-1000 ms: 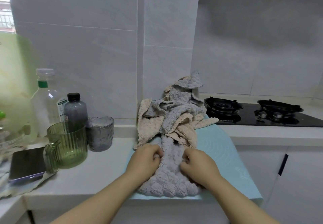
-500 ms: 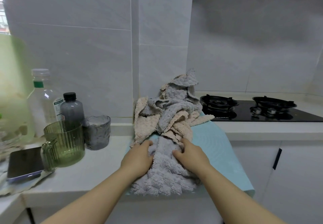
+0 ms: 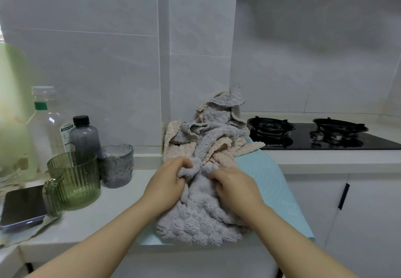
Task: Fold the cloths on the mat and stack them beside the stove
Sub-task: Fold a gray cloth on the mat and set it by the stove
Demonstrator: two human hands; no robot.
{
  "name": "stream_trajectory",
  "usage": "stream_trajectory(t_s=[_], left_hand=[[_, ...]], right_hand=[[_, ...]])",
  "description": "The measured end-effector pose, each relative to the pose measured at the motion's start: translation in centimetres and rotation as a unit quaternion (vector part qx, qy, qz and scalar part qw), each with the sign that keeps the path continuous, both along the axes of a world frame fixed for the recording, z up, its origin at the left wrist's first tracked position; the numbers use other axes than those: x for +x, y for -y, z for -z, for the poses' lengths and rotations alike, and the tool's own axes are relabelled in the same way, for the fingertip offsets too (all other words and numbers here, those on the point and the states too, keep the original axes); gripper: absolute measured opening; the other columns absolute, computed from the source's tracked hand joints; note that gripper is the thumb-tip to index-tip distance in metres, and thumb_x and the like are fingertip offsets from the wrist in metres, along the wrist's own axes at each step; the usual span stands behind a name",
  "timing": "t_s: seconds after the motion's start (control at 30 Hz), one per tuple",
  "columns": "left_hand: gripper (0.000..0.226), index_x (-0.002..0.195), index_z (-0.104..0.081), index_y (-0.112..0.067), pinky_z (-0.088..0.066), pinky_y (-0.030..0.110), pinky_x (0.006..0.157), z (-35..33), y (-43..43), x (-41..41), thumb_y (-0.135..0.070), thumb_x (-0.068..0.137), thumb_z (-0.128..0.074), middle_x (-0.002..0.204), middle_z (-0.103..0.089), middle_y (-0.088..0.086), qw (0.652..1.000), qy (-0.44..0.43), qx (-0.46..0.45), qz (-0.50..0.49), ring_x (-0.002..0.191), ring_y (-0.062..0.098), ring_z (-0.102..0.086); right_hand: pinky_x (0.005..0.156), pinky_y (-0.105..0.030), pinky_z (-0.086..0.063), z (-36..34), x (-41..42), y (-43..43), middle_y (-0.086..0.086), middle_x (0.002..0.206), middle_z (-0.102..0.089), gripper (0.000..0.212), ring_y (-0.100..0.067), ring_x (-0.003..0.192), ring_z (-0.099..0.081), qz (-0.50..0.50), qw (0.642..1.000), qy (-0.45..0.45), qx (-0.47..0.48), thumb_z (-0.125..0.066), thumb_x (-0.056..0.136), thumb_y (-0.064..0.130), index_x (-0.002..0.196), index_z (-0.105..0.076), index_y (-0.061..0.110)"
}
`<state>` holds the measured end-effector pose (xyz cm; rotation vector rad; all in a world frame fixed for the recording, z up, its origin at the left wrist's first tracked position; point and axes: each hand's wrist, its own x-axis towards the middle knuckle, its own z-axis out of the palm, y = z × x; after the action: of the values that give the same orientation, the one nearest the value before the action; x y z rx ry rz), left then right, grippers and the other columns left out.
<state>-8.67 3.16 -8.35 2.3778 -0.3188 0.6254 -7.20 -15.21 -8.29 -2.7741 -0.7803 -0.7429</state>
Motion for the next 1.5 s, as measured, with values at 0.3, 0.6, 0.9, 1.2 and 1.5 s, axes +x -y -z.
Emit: stream_trajectory(t_s=[0.3, 0.6, 0.9, 1.2, 1.5], left_hand=[[0.048, 0.14, -0.034, -0.018, -0.036, 0.035, 0.098, -3.8, 0.8, 4.6, -0.018, 0.093, -0.045, 0.149, -0.027, 0.005, 0.981, 0.006, 0.169, -0.1, 0.131, 0.028, -0.036], [0.033, 0.123, -0.052, -0.027, -0.039, 0.031, 0.095, 0.3, 2.2, 1.4, -0.037, 0.093, -0.045, 0.124, -0.048, -0.004, 0.977, -0.006, 0.213, -0.015, 0.113, 0.016, -0.046], [0.026, 0.113, -0.059, -0.032, -0.04, 0.03, 0.087, 2.8, -1.3, -1.1, -0.034, 0.092, -0.044, 0.116, -0.058, -0.012, 0.969, -0.046, 0.235, -0.056, 0.112, 0.014, -0.05], [0.072, 0.112, -0.06, -0.032, -0.04, 0.019, 0.084, 3.3, -1.8, -2.9, -0.072, 0.065, -0.022, 0.108, -0.06, -0.014, 0.957, -0.037, 0.274, 0.082, 0.103, 0.005, -0.052], [0.039, 0.114, -0.061, -0.031, -0.038, 0.011, 0.086, 2.6, -4.0, -4.6, -0.05, 0.08, -0.059, 0.11, -0.06, -0.018, 0.967, -0.081, 0.213, 0.11, 0.101, -0.002, -0.052]], right_hand=[[0.085, -0.037, -0.043, -1.6, 1.7, 5.2, -0.006, 0.154, -0.02, 0.05, -0.03, 0.124, -0.039, 0.212, 0.968, -0.075, 0.113, -0.045, 0.091, 0.02, 0.139, -0.035, 0.017], [0.096, -0.034, -0.036, 1.2, 0.6, 5.6, -0.002, 0.131, -0.051, 0.036, -0.024, 0.118, -0.044, 0.157, 0.979, -0.114, 0.058, -0.042, 0.093, 0.03, 0.127, -0.051, 0.023], [0.085, -0.024, -0.044, 2.7, -1.7, 5.6, 0.006, 0.101, -0.063, 0.019, -0.009, 0.094, -0.054, -0.027, 0.978, -0.191, 0.081, -0.056, 0.088, 0.032, 0.102, -0.065, 0.023], [0.084, -0.003, -0.032, 2.8, -4.3, 7.2, 0.024, 0.117, -0.047, 0.051, 0.003, 0.109, -0.045, -0.059, 0.956, -0.279, 0.065, -0.072, 0.076, 0.038, 0.121, -0.051, 0.03], [0.078, -0.006, -0.038, 2.7, -5.0, 7.9, 0.009, 0.109, -0.064, 0.03, -0.01, 0.099, -0.057, 0.012, 0.951, -0.27, 0.152, -0.053, 0.085, 0.009, 0.108, -0.065, 0.024]])
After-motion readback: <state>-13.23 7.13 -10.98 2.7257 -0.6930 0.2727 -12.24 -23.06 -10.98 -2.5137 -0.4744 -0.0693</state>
